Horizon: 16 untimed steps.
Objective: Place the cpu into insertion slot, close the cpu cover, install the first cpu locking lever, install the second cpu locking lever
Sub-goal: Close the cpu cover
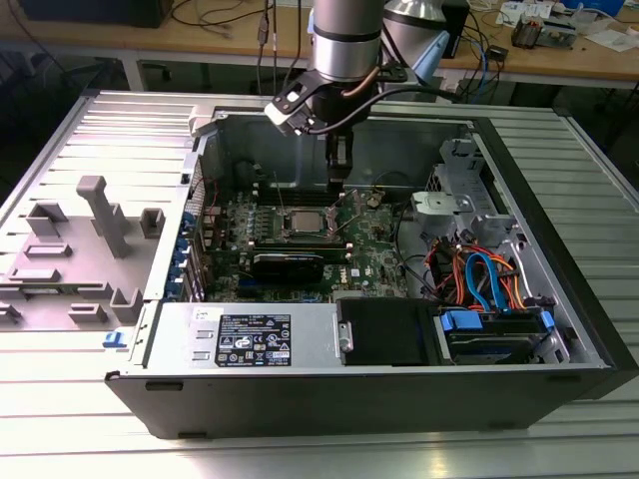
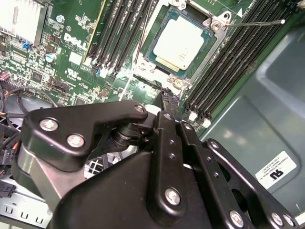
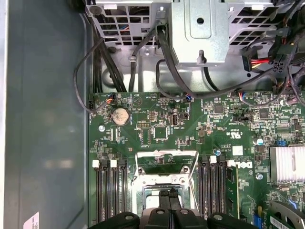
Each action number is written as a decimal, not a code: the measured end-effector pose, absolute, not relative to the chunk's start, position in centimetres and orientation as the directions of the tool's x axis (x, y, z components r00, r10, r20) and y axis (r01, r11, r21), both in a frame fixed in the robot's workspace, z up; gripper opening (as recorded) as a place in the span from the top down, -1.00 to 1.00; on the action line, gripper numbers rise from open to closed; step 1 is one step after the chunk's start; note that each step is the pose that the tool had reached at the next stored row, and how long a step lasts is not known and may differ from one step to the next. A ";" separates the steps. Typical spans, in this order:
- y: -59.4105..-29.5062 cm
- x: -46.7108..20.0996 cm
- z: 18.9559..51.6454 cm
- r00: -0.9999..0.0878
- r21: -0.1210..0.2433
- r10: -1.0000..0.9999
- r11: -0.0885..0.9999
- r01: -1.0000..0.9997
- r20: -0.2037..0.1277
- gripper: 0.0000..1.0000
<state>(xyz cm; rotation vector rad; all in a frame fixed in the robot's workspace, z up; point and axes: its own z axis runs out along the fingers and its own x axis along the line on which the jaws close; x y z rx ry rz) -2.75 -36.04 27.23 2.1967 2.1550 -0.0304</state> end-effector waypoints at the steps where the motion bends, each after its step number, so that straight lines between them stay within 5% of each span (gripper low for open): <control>1: -36.0 -2.7 27.2 0.020 0.032 0.998 -0.018 0.999 -0.059 0.79; 16: -36.0 -2.2 27.2 0.020 0.032 0.998 -0.018 0.999 -0.059 0.79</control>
